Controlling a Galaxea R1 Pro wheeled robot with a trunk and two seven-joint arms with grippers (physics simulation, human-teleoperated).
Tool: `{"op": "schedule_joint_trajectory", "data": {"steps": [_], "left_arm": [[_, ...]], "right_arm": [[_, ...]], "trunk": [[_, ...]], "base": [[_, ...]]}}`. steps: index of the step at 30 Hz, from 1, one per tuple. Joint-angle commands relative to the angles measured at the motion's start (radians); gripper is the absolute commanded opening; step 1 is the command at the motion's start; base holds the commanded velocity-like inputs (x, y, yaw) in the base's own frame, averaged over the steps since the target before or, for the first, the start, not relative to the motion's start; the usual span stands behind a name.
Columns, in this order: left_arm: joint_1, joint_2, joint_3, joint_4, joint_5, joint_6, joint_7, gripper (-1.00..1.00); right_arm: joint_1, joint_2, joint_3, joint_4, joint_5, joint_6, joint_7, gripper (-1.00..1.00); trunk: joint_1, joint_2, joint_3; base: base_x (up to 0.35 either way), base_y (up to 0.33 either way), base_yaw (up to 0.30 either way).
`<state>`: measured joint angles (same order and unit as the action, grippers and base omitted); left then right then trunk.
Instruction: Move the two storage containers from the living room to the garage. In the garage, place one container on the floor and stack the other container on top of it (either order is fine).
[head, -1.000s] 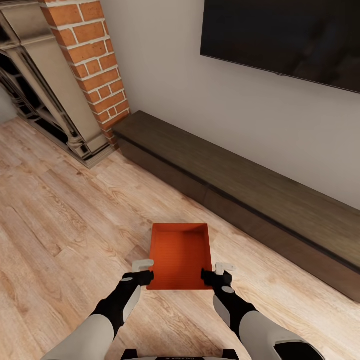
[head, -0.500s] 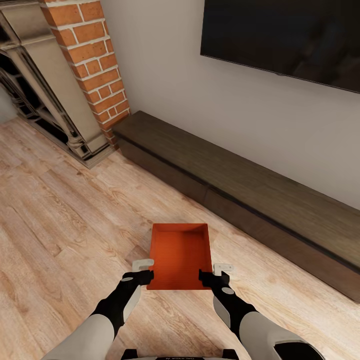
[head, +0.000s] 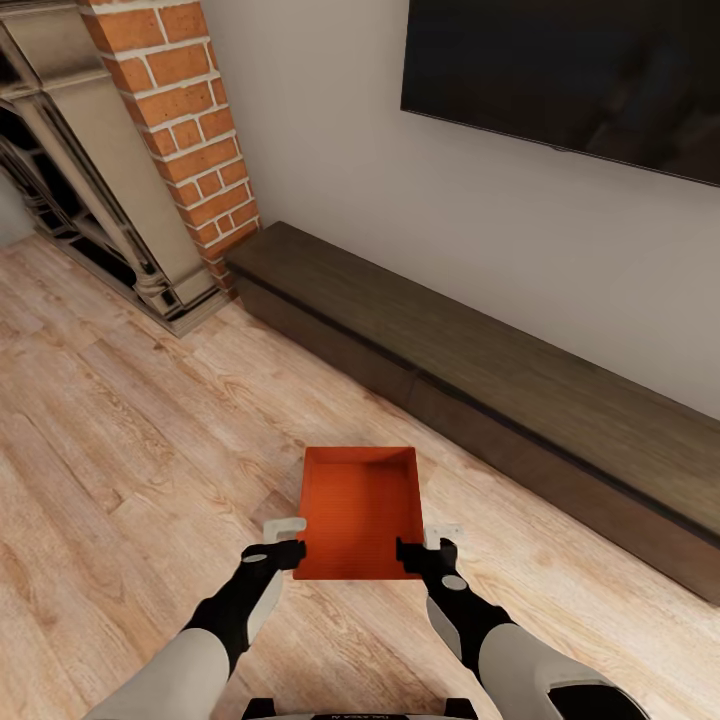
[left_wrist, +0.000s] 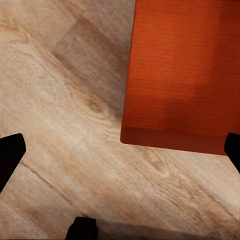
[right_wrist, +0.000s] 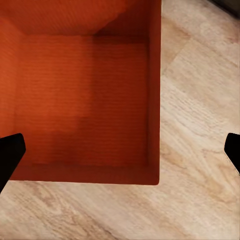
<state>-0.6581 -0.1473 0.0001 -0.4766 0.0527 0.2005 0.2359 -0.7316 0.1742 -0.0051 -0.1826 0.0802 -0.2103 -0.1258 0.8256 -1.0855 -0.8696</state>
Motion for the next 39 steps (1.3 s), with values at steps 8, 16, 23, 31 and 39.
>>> {"op": "schedule_joint_trajectory", "data": {"steps": [8, 16, 23, 31, 39], "left_arm": [[0.000, -0.002, -0.002, -0.003, 0.006, 0.004, 0.024, 1.00], [0.000, -0.001, 0.001, -0.006, 0.006, 0.004, 0.023, 1.00], [0.000, -0.001, -0.001, -0.007, 0.007, 0.004, 0.024, 1.00], [0.000, 0.001, 0.001, -0.007, 0.006, 0.004, 0.026, 1.00], [0.000, 0.002, 0.000, -0.007, 0.006, 0.004, 0.028, 1.00]], "right_arm": [[-0.001, 0.000, -0.001, 0.002, 0.019, -0.015, -0.006, 1.00], [-0.002, -0.001, -0.004, 0.002, 0.008, -0.015, -0.006, 1.00], [-0.002, -0.009, -0.006, 0.002, 0.011, -0.015, -0.006, 1.00], [-0.002, -0.010, -0.006, 0.002, 0.014, -0.015, -0.006, 1.00], [-0.002, -0.021, -0.004, 0.002, 0.014, -0.025, -0.006, 1.00]], "trunk": [[0.000, 0.000, -0.001], [0.008, -0.014, -0.007], [0.035, -0.063, -0.029], [0.065, -0.119, -0.054], [0.096, -0.175, -0.079]], "base": [[0.000, 0.000, 0.000], [0.000, 0.000, 0.000], [0.000, 0.000, 0.000], [0.000, 0.000, 0.000], [0.000, 0.000, 0.000]]}}
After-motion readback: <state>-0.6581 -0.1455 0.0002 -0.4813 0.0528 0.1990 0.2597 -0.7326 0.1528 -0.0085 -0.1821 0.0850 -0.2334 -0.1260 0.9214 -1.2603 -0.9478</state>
